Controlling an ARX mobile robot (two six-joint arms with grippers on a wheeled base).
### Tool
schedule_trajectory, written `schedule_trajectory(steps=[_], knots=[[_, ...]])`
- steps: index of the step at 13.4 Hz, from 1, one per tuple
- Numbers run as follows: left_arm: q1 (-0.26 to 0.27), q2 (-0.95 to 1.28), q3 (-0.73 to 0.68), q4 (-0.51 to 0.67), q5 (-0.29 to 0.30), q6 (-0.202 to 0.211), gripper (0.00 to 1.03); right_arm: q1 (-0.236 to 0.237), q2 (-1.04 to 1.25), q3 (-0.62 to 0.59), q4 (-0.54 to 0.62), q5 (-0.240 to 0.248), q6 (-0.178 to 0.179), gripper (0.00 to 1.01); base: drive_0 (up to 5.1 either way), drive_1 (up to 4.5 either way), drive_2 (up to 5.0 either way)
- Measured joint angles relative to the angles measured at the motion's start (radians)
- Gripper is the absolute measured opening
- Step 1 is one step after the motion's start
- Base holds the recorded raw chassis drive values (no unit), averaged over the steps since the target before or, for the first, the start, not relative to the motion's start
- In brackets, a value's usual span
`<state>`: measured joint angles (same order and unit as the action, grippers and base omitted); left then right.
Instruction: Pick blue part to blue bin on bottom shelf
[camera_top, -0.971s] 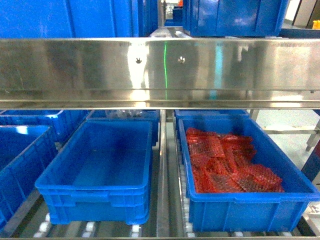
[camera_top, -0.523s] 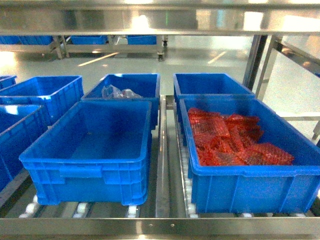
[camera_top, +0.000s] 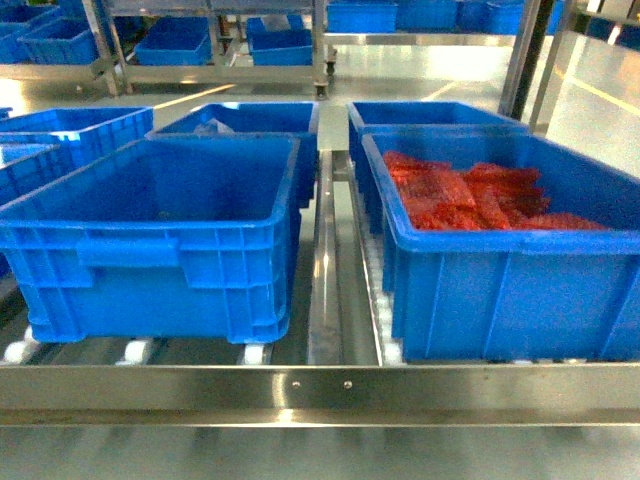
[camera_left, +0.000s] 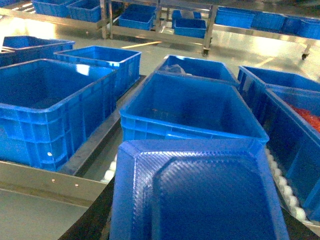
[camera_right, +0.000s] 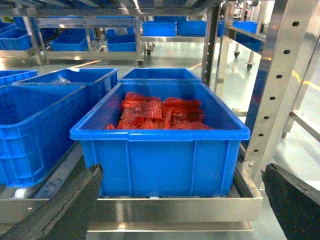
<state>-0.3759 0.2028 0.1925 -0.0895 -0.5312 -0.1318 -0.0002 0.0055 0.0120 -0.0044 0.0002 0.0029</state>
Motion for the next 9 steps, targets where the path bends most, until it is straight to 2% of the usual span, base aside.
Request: schedule_trajectory(steps=[9], knots=[[0.0, 0.0, -0.001, 0.0, 0.0, 0.0, 0.43, 0.0, 0.0, 0.0, -0.002, 0.0, 0.0, 0.98, 0.0, 0.0, 0.0]])
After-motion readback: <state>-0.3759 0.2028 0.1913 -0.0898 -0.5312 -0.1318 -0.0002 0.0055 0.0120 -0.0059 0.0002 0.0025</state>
